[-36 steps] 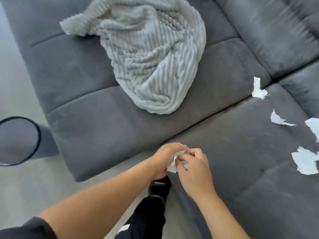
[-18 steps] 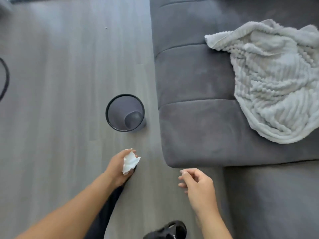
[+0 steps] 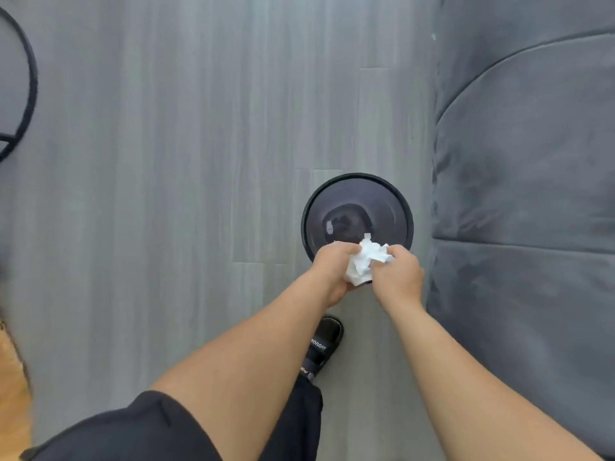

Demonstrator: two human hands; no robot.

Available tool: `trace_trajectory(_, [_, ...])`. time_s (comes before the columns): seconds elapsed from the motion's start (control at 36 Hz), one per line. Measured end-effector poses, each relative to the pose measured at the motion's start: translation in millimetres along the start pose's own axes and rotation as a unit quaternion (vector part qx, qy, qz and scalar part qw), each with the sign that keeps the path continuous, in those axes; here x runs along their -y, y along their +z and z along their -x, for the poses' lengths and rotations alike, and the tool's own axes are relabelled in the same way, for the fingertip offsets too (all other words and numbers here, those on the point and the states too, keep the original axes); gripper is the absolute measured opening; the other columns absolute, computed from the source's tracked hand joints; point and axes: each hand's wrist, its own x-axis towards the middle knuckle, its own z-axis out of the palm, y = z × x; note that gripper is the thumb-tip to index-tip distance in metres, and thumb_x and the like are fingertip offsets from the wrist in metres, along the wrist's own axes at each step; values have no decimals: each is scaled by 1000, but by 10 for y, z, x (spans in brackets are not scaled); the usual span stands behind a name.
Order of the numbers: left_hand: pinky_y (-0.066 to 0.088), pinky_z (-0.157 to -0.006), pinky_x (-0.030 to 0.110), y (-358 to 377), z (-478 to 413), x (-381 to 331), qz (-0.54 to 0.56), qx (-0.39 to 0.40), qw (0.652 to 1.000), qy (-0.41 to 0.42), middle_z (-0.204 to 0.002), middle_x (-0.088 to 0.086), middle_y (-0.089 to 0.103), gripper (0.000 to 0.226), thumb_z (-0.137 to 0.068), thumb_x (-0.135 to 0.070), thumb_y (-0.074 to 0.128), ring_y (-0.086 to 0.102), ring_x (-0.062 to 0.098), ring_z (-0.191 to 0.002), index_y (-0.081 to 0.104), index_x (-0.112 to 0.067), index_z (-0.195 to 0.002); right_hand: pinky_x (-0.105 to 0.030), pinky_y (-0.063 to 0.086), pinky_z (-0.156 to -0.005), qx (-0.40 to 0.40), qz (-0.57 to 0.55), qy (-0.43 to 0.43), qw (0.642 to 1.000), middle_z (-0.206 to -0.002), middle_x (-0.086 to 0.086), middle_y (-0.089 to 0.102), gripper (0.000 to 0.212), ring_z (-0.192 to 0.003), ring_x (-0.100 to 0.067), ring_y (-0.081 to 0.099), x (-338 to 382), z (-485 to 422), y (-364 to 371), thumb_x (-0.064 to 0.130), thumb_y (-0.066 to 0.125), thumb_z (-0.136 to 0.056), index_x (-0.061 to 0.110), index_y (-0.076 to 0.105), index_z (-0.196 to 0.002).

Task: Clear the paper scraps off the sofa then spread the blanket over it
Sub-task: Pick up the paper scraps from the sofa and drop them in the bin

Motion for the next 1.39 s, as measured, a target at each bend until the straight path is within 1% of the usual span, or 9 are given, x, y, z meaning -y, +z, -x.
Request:
trace_trajectory(0.11, [58, -55, 31, -175, -231, -317, -54, -32, 998, 22, -104, 14, 65, 21, -94, -7, 63, 68, 29, -87, 62, -6, -114, -30, 43, -56, -47, -24, 60, 997, -76, -2, 64, 11, -72, -26, 57, 184, -433, 35, 16, 59, -84, 8, 65, -88])
trace_trajectory(0.17, [58, -88, 48, -295, -294, -410, -30, 8, 999, -17, -129, 11, 63, 36, -95, -26, 66, 64, 32, -115, 60, -14, -128, -35, 56, -70, -1, -52, 95, 994, -94, -4, 70, 27, -80, -26, 66, 219, -557, 61, 15, 63, -82, 13, 65, -109])
trace_trajectory(0.22, [31, -116, 61, -395, -292, -455, 17, 59, 997, -47, -141, 13, 59, 44, -93, -45, 63, 54, 34, -132, 59, -24, -131, -36, 60, -79, 67, -113, 122, 984, -105, -3, 69, 48, -88, -23, 70, 221, -591, 77, 15, 67, -82, 18, 56, -128])
trace_trajectory(0.33, [16, -121, 64, -432, -206, -393, 93, 59, 993, -34, -163, 12, 30, 67, -92, -55, 58, 20, 37, -154, 40, -29, -151, -38, 59, -85, 122, -121, 146, 974, -90, 5, 59, 68, -91, -22, 68, 199, -513, 24, 23, 66, -91, 22, 36, -152])
trace_trajectory(0.5, [55, -82, 42, -253, 47, 30, -36, -36, 998, -33, -134, 12, 61, 35, -100, -37, 56, 69, 27, -104, 59, -15, -127, -25, 52, -58, 123, -180, 169, 961, -88, 0, 64, 26, -70, -17, 64, -62, -114, -346, 19, 60, -95, 12, 59, -120])
trace_trajectory(0.67, [47, -67, 30, 44, 359, 474, -186, -134, 973, 23, -88, 6, 71, 16, -99, -23, 54, 66, 19, -75, 63, -10, -101, -23, 47, -54, 104, -168, 145, 969, -79, -5, 71, 13, -58, -12, 64, -638, 266, -1004, 16, 57, -94, 14, 63, -83])
trace_trajectory(0.94, [45, -61, 28, 1491, 972, 1776, -209, -181, 942, 188, -82, 9, 66, 10, -94, -12, 54, 63, 20, -69, 64, -10, -94, -15, 46, -50, 34, -279, 125, 952, -78, -3, 71, 16, -56, -8, 63, -2220, 1067, -2912, 16, 55, -94, 5, 66, -91])
trace_trajectory(1.06, [34, -41, 22, 2403, 1134, 2912, -228, -146, 938, 216, -67, 8, 61, 10, -90, -9, 58, 55, 14, -45, 59, -10, -80, -21, 49, -59, -36, -289, 129, 948, -81, -2, 74, 15, -59, -7, 65, -3304, 1516, -4031, 19, 55, -94, 13, 68, -90])
trace_trajectory(1.39, [36, -44, 21, 4860, 1620, 5356, -437, 116, 864, 222, -60, 0, 64, 12, -91, -8, 60, 57, 10, -47, 62, -12, -81, -30, 51, -66, -274, -318, 191, 887, -76, 1, 75, 13, -58, -9, 68, -5558, 2185, -6382, 19, 60, -93, 17, 69, -85])
